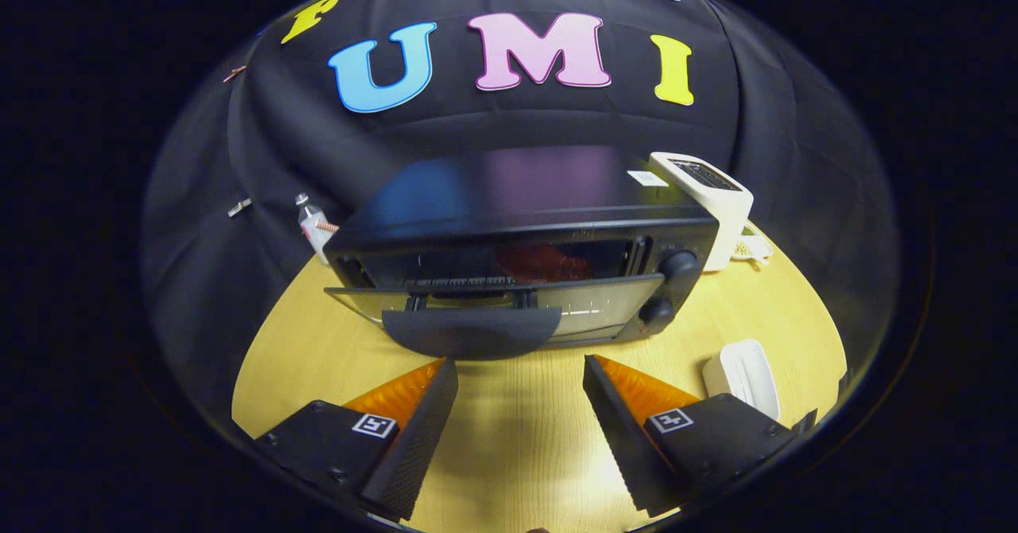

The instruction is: Open the toaster oven, put the food inside, and close the toaster oven door.

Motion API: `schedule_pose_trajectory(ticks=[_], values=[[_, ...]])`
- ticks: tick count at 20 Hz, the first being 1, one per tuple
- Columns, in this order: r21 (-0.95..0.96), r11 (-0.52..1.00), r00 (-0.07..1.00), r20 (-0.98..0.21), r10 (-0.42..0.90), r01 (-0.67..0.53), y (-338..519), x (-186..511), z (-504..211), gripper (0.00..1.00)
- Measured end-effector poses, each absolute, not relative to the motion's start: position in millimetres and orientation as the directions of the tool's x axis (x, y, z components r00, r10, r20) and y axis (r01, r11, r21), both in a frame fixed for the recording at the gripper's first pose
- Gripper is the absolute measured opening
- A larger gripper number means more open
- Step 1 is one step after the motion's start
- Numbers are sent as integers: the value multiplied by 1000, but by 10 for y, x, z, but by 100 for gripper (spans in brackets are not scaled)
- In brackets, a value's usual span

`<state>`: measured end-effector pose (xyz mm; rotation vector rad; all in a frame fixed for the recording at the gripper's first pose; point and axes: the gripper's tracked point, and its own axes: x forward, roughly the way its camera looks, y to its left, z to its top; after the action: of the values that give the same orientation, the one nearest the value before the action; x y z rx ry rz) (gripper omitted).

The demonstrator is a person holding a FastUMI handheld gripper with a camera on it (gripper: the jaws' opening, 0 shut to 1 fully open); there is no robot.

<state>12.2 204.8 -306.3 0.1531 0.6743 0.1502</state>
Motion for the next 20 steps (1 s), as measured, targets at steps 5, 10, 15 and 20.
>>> schedule_pose_trajectory(ticks=[5, 10, 15, 20], values=[[168, 979, 803, -565, 189, -112, 2077, 452, -2824, 98], [180, 975, 856, -476, 202, -130, 2049, 500, -2372, 99], [223, 969, 904, -385, 186, -105, 1812, 510, -1843, 98], [220, 971, 939, -305, 157, -91, 1493, 488, -1383, 98]])
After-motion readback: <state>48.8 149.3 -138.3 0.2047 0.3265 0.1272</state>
